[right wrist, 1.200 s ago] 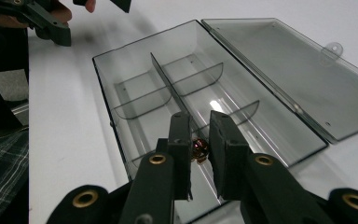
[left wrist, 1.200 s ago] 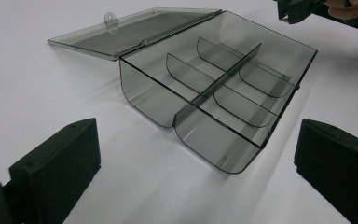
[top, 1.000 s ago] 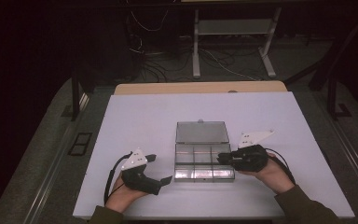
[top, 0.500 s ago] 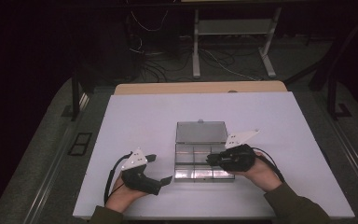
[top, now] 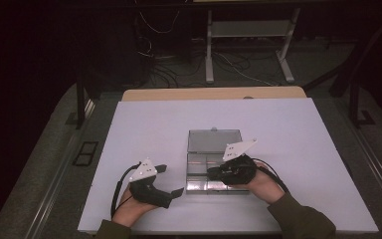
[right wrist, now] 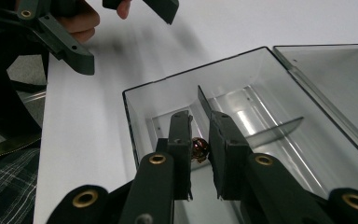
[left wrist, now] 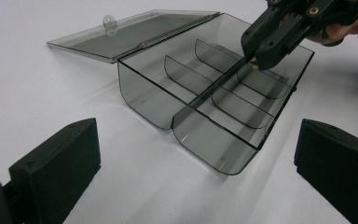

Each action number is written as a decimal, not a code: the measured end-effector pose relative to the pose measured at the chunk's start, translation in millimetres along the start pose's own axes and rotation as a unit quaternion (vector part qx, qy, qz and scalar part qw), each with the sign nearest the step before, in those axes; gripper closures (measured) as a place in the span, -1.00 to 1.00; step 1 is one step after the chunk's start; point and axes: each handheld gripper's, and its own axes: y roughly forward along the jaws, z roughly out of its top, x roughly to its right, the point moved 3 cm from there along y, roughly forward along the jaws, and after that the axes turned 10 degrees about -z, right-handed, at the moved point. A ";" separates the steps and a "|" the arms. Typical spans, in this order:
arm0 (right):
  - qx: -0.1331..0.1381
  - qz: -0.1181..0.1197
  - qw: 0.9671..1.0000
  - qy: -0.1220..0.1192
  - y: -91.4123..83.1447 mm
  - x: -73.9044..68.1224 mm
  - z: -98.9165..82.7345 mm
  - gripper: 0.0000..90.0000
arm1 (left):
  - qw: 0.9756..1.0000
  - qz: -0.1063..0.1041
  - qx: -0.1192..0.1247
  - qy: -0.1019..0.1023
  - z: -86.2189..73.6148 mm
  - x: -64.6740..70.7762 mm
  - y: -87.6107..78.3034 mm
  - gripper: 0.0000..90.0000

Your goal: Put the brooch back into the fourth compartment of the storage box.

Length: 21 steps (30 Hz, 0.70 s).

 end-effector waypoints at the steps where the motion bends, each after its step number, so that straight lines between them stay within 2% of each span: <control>1: -0.002 0.001 1.000 -0.002 2.2 -0.9 0.5 0.74 | 1.000 0.000 0.000 0.000 0.0 0.0 0.1 -1.00; 8: -0.018 0.009 1.000 -0.007 17.6 -7.9 4.0 0.74 | 1.000 -0.001 0.000 0.001 0.0 0.0 0.1 -1.00; 14: -0.020 0.015 1.000 -0.009 23.0 -11.1 9.5 0.74 | 1.000 -0.001 -0.001 0.001 0.1 0.1 -0.1 -1.00; 16: -0.027 0.012 0.999 -0.028 26.6 -10.3 9.9 0.74 | 1.000 -0.001 0.000 0.001 0.1 0.2 0.0 -1.00; 19: -0.033 0.018 0.999 -0.025 30.3 -13.2 12.6 0.74 | 1.000 -0.002 -0.002 0.002 -0.1 0.1 0.0 -1.00; 21: -0.039 0.014 0.999 -0.033 33.4 -13.3 13.5 0.74 | 1.000 -0.002 -0.001 0.002 -0.1 0.1 0.1 -1.00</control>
